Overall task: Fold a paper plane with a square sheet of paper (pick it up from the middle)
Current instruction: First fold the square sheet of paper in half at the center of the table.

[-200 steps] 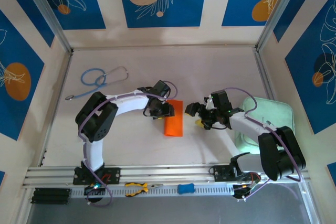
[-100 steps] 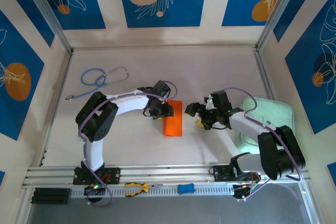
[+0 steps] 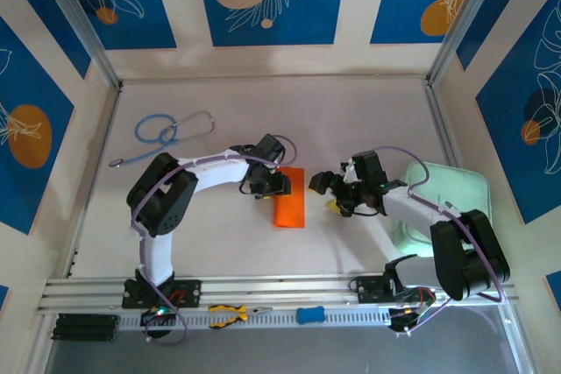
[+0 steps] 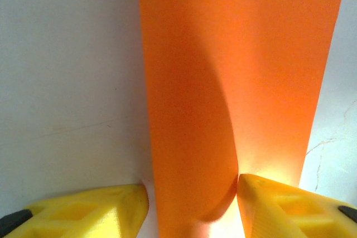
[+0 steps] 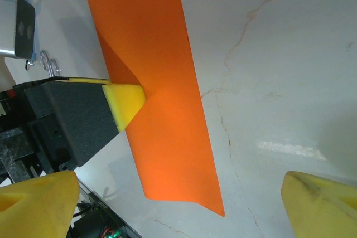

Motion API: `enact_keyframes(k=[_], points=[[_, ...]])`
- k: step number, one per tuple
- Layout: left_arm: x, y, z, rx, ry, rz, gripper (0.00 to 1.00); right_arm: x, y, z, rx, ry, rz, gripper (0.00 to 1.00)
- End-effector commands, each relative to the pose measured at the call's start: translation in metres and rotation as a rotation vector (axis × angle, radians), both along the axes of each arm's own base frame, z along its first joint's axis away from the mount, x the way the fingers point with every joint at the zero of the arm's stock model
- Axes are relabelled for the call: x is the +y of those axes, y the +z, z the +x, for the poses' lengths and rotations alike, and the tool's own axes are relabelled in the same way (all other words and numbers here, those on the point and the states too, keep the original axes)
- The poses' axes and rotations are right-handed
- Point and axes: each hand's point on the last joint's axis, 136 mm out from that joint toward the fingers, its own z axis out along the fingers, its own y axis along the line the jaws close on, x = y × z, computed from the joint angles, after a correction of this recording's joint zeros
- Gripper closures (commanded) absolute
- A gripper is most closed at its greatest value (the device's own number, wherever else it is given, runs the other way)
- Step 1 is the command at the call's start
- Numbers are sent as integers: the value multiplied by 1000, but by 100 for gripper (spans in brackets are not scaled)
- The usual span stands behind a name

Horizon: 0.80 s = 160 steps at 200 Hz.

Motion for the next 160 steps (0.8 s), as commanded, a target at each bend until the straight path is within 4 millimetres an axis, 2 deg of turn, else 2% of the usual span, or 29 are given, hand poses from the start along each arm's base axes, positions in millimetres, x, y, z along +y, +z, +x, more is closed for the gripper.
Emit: enact_keyframes(k=[1,53,88,100,119,146,160], points=[[43,-58,-12,67,-7,213,44,2,3,2,1,6,0,6],[43,-62,-11,71,-14,224,45,1,4,5,-3,13,-8,6],[47,-62,-13,66,-6,230,45,7,1,5,2,26,20,13],[45,-61,-12,66,-5,222,45,11,2,6,-5,39,27,19],[43,-61,-11,64,2,214,45,10,-3,7,-7,30,-9,36],[45,-61,-11,66,15,213,45,11,-8,10,-16,15,-15,54],[42,-61,-12,70,25,196,44,8,-9,11,-19,-2,-39,55]])
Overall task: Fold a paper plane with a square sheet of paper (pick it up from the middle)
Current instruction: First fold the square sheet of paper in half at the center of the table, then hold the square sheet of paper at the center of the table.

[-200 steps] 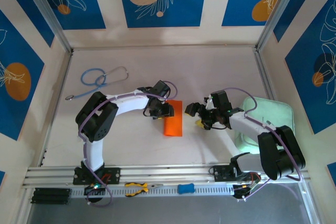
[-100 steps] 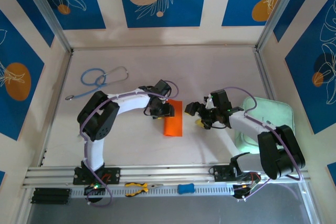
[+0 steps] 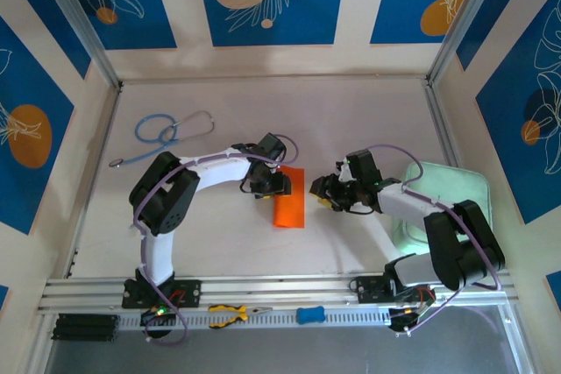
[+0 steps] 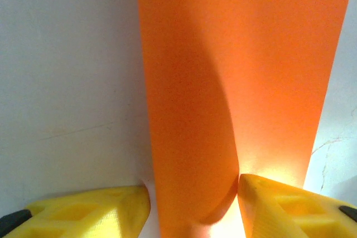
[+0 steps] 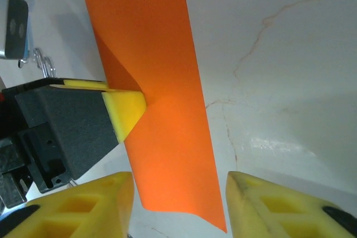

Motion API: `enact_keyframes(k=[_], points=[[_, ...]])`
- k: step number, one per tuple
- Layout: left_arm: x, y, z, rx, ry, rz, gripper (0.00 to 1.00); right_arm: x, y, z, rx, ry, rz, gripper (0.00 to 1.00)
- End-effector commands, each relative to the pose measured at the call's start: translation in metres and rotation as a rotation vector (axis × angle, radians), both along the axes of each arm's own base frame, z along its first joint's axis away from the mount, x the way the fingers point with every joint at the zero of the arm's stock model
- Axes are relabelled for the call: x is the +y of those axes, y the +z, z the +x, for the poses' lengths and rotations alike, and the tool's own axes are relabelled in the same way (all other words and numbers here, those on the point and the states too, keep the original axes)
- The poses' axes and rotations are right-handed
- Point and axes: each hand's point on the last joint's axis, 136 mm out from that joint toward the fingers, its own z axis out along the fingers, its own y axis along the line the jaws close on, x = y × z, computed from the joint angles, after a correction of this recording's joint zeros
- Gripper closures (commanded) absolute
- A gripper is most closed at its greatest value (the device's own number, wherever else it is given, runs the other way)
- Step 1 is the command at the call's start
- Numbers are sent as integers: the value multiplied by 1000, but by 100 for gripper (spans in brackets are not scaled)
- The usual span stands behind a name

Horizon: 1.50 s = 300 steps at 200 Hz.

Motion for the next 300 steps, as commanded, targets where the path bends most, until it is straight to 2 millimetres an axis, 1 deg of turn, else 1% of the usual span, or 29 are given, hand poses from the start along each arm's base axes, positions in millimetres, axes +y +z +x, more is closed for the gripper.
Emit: enact_keyframes(k=[1,34,83,132,194,246,300], points=[[42,-59,-12,56,38,179,44,-1,-2,5,-12,-20,-24,55],[40,-60,-12,58,51,163,42,-8,-2,3,-13,-42,-31,53],[42,-62,-12,55,44,176,43,-3,-5,-1,14,-14,6,52],[42,-60,-13,50,36,176,50,-2,-5,-1,15,-14,7,52],[43,-61,-13,49,37,178,49,-2,-4,-1,13,-13,8,51],[41,-62,-11,50,31,177,44,-2,-4,-1,14,-12,9,51],[43,-65,-12,53,24,190,46,1,-2,-1,10,-1,19,50]])
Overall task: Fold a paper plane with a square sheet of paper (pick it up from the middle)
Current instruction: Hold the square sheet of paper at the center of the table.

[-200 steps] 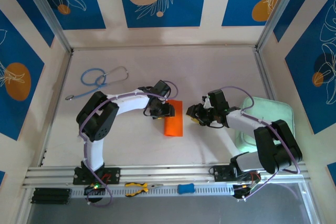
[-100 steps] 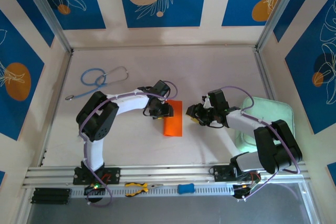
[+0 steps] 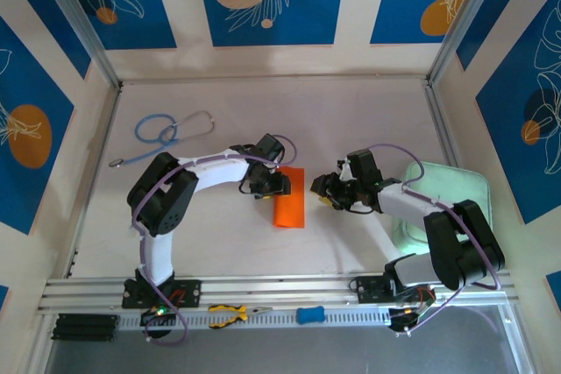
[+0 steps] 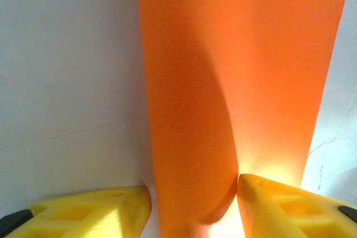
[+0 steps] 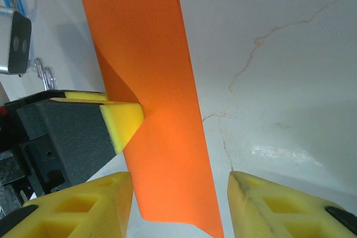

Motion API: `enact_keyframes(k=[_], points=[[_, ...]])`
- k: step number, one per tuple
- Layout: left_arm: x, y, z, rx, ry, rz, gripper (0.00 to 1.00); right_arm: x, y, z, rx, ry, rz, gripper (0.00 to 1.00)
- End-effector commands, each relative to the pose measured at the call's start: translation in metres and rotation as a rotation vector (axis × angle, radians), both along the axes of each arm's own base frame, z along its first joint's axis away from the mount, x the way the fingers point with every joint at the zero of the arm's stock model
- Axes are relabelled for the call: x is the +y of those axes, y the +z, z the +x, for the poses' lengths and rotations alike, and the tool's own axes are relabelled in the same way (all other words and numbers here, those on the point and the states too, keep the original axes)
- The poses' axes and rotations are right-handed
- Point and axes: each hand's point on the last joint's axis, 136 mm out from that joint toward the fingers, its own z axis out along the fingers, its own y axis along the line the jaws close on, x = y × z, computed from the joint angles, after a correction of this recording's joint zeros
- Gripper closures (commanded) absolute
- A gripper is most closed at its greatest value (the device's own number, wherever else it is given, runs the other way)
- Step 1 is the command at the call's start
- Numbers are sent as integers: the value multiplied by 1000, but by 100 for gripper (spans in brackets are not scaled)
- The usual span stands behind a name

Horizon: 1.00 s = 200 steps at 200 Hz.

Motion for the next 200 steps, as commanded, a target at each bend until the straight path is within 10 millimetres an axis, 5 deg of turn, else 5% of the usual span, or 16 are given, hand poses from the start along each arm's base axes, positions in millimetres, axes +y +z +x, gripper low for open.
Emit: enact_keyframes(k=[1,170,200], points=[[43,-65,-13,60,14,208,46,5,-1,-7,25,22,28,50],[46,-66,-8,47,-25,249,45,8,-1,-7,22,36,38,52],[45,-67,-8,51,-24,243,45,17,2,-3,0,68,31,62]])
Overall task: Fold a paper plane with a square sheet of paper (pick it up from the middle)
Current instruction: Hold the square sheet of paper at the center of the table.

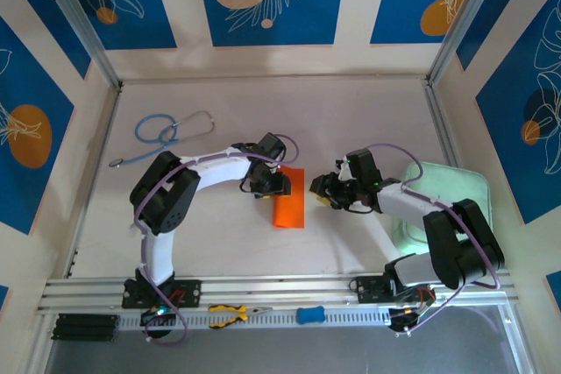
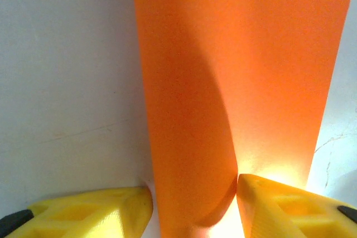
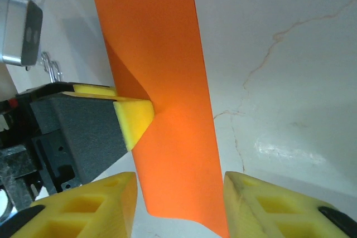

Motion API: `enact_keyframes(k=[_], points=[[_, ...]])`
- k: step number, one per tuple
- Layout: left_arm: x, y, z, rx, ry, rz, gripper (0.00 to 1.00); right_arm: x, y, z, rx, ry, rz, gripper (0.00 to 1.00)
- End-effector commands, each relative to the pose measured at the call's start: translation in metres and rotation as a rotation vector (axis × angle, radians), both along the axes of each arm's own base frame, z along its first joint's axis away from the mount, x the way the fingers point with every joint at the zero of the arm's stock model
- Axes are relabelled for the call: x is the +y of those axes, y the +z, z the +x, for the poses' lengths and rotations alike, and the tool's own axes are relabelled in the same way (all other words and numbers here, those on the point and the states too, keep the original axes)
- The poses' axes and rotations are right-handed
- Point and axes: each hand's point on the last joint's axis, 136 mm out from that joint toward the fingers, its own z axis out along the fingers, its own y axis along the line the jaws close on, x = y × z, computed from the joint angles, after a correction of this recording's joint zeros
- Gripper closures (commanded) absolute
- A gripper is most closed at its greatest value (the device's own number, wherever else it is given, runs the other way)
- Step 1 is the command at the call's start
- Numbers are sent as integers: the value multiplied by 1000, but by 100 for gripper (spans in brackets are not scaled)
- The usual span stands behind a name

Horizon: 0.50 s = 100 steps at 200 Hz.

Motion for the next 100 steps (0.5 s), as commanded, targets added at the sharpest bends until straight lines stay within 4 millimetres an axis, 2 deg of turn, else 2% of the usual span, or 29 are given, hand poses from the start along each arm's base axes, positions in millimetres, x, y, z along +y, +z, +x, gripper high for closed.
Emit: enact_keyframes(k=[1,35,67,100], points=[[44,-66,-8,37,7,219,45,11,1,-1,1,43,6,63],[45,-68,-10,46,8,220,46,17,-14,4,31,41,-46,90],[46,-69,-12,51,3,224,46,33,-16,9,18,73,-19,97],[45,-70,-11,53,6,225,46,47,-20,13,24,104,-4,98]])
